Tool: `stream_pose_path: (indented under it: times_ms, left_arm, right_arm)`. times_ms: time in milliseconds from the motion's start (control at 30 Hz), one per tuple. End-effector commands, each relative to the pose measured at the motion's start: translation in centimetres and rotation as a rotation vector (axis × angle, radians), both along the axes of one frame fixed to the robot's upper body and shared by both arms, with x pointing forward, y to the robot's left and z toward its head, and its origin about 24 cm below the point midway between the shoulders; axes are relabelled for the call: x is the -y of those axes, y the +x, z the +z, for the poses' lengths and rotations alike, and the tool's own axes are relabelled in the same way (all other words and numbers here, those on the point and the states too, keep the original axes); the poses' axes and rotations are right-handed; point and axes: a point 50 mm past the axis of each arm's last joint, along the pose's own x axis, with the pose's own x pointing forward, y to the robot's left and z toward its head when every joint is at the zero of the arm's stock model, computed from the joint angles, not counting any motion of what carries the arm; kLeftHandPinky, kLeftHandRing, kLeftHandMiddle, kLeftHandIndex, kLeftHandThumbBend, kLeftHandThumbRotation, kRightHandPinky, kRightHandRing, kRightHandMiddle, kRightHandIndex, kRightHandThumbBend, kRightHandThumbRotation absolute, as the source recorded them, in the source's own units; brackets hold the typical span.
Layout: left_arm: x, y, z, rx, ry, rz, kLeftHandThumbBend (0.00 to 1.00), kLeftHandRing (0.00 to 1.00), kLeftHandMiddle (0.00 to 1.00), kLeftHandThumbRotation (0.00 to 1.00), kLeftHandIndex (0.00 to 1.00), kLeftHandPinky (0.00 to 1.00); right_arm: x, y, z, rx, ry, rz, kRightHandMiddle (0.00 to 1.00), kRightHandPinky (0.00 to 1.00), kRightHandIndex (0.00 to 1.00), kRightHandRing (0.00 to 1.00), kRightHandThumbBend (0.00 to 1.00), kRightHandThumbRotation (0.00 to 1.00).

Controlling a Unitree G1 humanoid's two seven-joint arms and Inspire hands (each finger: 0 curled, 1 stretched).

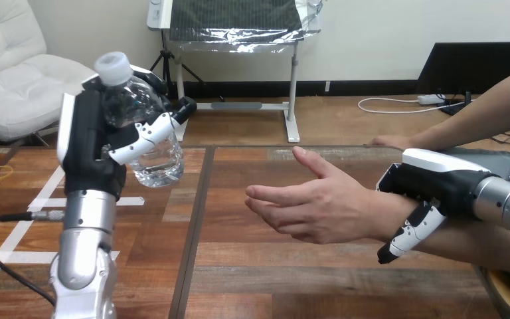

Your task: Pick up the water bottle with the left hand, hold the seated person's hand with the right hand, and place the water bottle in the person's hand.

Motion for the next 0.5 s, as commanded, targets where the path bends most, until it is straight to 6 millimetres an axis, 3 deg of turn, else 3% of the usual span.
stream_pose_path:
  times_ms: [0,467]
  left_arm:
    - [0.7,2.0,1.9,0.064,0.046,-0.019,0.58,0.30,0.35,0.00,0.39,0.25]
    - [1.7,3.9,0.3,-0.015,0.031,-0.045,0.60,0.32,0.37,0.00,0.40,0.27]
  right_arm:
    - [0.3,1.2,2.7,0.089,-0.006,-0.021,0.33,0.21,0.35,0.26,0.83,0.14]
    - [-0.5,1.4,3.0,0.099,0.000,0.000,0.33,0.20,0.35,0.26,0.82,0.17]
